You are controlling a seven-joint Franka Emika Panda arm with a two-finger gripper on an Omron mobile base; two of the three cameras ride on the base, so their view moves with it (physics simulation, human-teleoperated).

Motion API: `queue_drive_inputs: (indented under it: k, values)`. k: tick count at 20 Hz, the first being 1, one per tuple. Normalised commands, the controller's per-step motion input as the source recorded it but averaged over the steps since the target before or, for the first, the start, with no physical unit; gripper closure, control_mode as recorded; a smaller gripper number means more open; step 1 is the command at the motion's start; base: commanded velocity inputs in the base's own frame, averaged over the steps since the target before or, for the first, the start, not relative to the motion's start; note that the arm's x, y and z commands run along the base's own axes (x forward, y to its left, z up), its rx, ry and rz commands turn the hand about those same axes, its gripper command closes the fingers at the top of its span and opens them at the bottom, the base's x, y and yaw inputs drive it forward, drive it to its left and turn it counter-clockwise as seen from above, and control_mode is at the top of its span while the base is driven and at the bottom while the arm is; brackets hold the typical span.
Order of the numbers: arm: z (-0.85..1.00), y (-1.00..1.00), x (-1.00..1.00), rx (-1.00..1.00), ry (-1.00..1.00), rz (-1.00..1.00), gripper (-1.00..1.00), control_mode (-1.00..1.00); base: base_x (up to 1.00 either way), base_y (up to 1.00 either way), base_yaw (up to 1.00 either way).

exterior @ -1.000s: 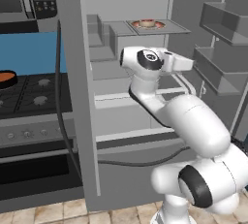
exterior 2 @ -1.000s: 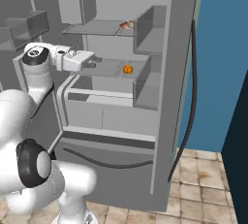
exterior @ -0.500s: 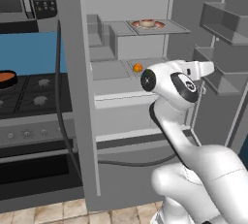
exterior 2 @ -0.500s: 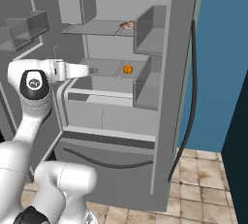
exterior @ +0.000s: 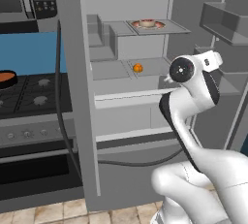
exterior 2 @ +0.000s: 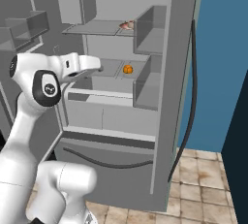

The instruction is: Retrieve the steak from the fridge and place it on the saucepan with marinade on the stove.

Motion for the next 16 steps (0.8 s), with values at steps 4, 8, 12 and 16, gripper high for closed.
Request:
queue_drive_inputs:
  k: [4,8,12,16]
  values:
    - [0.0,0.0,0.0,0.05,0.0,0.0,-1.0,-1.0,0.0,0.0,0.0]
    - [0.0,0.0,0.0,0.0,0.0,0.0,-1.0,-1.0,0.0,0.0,0.0]
    - [0.0,0.26,0.0,0.06,0.0,0.0,-1.0,-1.0,0.0,0.0,0.0]
    - [-0.01,0.91,0.07,0.22,0.0,-0.09,-1.0,-1.0,0.0,0.0,0.0]
